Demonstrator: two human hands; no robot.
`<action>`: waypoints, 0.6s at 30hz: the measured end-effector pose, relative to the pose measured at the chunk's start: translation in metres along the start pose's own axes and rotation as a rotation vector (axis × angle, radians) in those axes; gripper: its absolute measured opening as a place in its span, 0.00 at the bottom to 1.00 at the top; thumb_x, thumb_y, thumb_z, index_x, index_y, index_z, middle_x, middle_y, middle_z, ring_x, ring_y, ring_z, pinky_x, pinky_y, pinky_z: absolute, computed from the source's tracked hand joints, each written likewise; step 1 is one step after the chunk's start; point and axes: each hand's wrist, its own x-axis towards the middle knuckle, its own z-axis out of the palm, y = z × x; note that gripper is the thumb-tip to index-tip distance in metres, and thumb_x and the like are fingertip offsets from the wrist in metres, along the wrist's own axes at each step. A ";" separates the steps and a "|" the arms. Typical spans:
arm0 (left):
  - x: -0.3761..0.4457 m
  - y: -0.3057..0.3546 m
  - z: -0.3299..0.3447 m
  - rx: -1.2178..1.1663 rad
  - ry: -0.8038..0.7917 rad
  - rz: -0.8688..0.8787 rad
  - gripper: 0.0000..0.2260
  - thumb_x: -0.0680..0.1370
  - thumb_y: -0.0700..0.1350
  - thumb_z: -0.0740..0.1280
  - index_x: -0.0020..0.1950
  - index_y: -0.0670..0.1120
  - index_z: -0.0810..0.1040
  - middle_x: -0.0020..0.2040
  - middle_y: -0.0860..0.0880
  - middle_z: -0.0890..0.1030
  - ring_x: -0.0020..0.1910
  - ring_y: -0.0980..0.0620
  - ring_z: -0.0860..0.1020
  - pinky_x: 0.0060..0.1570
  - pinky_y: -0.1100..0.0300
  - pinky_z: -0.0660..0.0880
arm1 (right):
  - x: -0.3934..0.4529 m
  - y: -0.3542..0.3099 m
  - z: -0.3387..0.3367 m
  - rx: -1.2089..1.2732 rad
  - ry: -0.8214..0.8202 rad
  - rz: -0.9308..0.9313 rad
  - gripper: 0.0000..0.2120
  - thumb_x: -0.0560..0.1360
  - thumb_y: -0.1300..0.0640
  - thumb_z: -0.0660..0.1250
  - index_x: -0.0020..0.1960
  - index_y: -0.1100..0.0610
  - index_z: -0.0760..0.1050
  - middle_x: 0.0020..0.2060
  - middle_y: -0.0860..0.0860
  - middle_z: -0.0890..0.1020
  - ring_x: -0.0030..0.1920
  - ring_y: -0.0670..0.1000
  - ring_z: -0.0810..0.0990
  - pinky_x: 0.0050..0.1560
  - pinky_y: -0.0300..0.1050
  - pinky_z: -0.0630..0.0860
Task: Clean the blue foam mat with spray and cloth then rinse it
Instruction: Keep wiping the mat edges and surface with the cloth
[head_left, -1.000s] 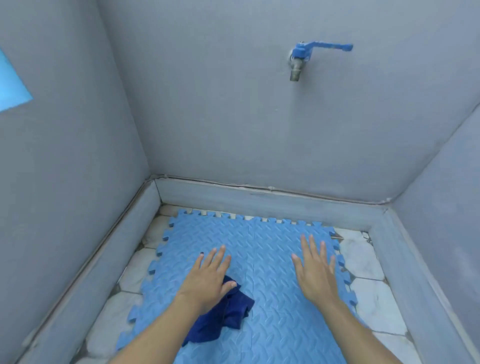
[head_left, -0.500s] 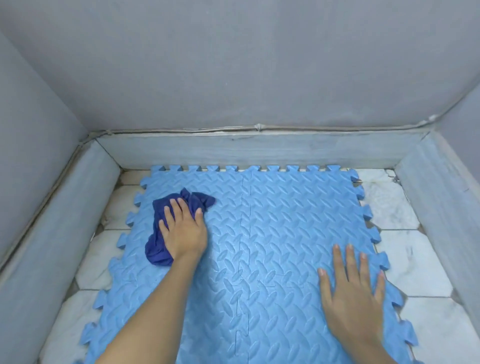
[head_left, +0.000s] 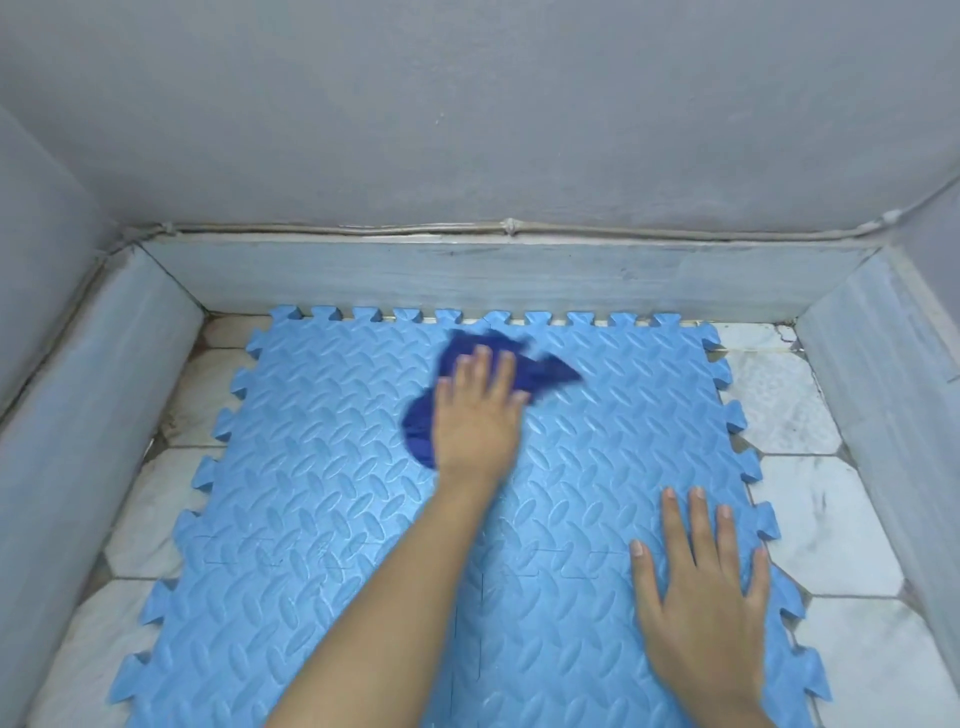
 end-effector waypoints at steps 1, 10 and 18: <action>0.002 -0.034 -0.005 0.023 0.034 -0.123 0.25 0.83 0.55 0.46 0.79 0.51 0.49 0.80 0.47 0.49 0.78 0.46 0.49 0.74 0.46 0.48 | -0.001 0.000 0.000 -0.007 -0.008 -0.005 0.31 0.78 0.38 0.46 0.78 0.48 0.59 0.77 0.50 0.61 0.78 0.53 0.56 0.75 0.61 0.50; 0.011 -0.106 -0.026 -0.126 0.133 -0.563 0.25 0.83 0.54 0.45 0.78 0.46 0.57 0.79 0.44 0.54 0.77 0.41 0.51 0.74 0.42 0.47 | 0.000 -0.002 0.002 -0.023 -0.009 0.002 0.30 0.78 0.40 0.49 0.78 0.51 0.60 0.78 0.51 0.60 0.79 0.54 0.55 0.75 0.64 0.51; 0.005 0.161 0.021 0.026 -0.199 0.567 0.23 0.83 0.57 0.45 0.78 0.58 0.50 0.80 0.52 0.48 0.78 0.50 0.47 0.75 0.47 0.42 | 0.000 0.003 0.002 -0.008 0.010 0.000 0.30 0.78 0.41 0.52 0.77 0.53 0.62 0.77 0.52 0.63 0.78 0.54 0.58 0.75 0.64 0.54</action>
